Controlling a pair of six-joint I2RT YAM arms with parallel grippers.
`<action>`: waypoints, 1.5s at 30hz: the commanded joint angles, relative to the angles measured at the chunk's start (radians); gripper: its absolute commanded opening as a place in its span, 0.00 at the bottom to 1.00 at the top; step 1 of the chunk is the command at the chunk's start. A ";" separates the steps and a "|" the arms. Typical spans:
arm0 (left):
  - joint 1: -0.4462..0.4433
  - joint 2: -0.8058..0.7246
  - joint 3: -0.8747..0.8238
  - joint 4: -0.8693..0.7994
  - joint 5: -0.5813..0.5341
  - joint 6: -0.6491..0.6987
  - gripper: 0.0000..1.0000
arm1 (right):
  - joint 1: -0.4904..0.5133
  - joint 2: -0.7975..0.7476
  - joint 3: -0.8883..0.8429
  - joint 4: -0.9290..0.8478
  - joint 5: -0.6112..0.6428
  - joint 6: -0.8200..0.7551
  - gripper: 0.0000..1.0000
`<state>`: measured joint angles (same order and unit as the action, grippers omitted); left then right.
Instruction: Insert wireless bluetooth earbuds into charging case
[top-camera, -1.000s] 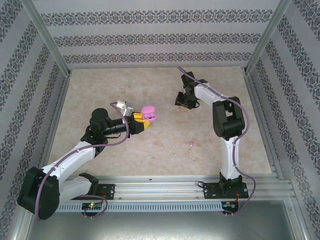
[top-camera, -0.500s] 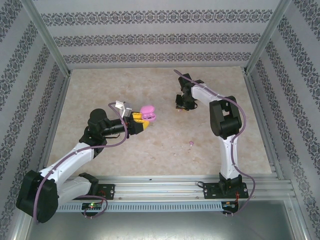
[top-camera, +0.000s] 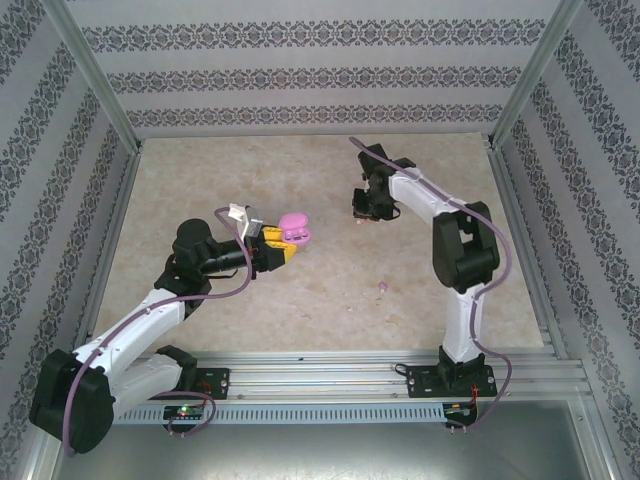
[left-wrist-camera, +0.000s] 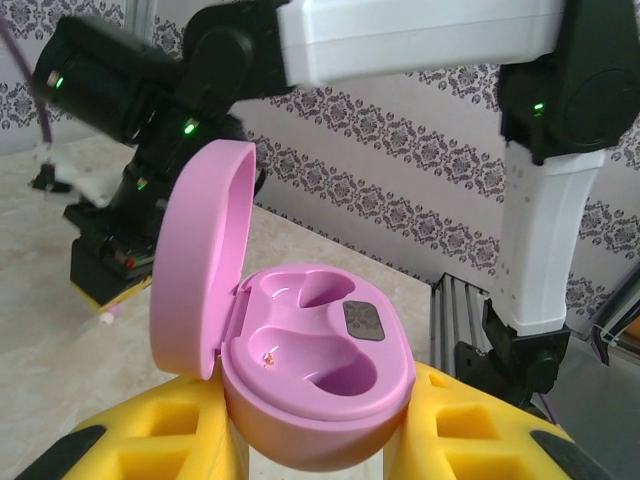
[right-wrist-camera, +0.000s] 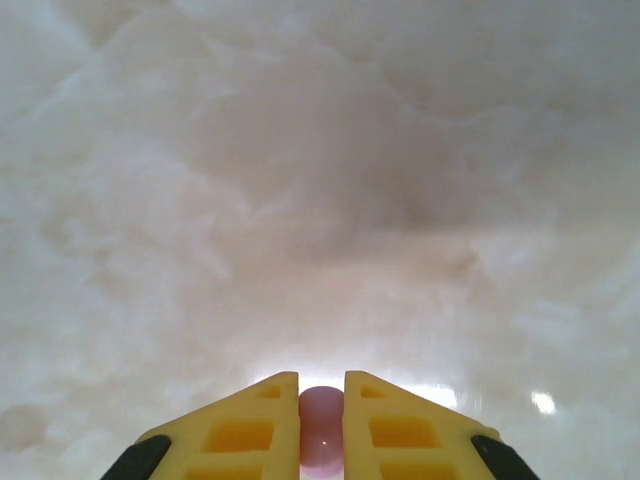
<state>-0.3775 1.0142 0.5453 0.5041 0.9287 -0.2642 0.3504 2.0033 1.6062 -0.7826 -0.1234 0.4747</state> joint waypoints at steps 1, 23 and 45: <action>0.009 -0.017 -0.004 -0.003 -0.004 0.033 0.19 | 0.037 -0.149 -0.049 -0.054 0.021 -0.010 0.13; -0.018 0.029 0.002 -0.008 -0.048 0.114 0.19 | 0.511 -0.627 -0.034 -0.316 0.331 0.193 0.11; -0.020 0.026 -0.002 -0.002 -0.052 0.124 0.19 | 0.648 -0.324 0.353 -0.314 0.295 0.142 0.11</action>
<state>-0.3862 1.0412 0.5449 0.5007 0.8776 -0.1604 0.9802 1.6657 1.9278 -1.0821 0.1810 0.6250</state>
